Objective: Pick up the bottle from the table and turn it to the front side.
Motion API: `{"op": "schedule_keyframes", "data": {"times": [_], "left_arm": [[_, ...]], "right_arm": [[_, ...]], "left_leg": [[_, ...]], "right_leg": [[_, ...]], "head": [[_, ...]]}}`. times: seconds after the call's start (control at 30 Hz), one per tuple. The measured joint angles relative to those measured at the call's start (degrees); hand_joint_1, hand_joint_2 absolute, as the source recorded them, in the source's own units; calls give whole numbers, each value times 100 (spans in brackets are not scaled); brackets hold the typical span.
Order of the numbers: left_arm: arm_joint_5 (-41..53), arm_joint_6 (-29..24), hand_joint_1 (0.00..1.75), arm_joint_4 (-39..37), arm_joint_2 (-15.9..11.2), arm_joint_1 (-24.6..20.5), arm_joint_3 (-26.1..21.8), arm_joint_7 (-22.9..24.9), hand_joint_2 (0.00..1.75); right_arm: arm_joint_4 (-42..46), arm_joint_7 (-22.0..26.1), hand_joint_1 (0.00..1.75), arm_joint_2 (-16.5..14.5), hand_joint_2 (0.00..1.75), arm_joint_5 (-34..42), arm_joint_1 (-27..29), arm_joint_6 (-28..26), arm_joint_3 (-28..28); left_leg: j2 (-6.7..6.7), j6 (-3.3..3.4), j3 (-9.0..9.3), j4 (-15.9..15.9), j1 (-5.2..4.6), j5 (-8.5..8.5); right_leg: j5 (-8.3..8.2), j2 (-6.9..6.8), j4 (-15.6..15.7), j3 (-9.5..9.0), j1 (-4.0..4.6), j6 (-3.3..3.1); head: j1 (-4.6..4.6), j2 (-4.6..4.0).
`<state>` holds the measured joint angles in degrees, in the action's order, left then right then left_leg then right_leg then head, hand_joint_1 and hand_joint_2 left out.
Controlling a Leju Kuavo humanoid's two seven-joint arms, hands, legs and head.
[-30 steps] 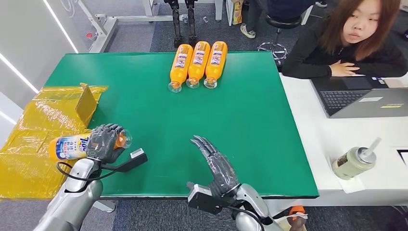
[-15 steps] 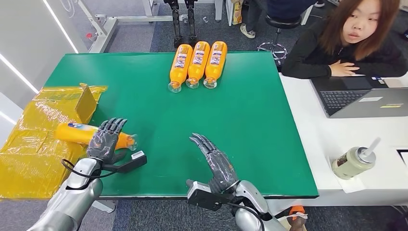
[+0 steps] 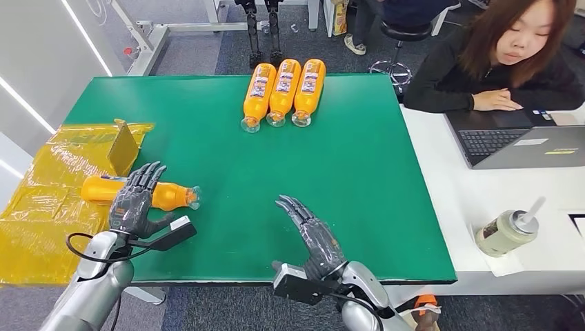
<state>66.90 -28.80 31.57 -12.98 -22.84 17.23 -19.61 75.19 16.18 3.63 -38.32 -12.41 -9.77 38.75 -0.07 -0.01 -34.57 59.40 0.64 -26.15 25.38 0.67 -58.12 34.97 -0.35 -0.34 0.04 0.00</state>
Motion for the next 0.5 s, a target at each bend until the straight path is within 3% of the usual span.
{"op": "schedule_keyframes", "data": {"times": [0.5], "left_arm": [[-2,49,0,324,-49,126,-86,0,175]], "right_arm": [[-1,-1,0,26,175,0,4,0,0]], "left_leg": [[0,0,0,0,0,0]], "right_leg": [[0,0,0,0,0,0]], "head": [[0,0]]}}
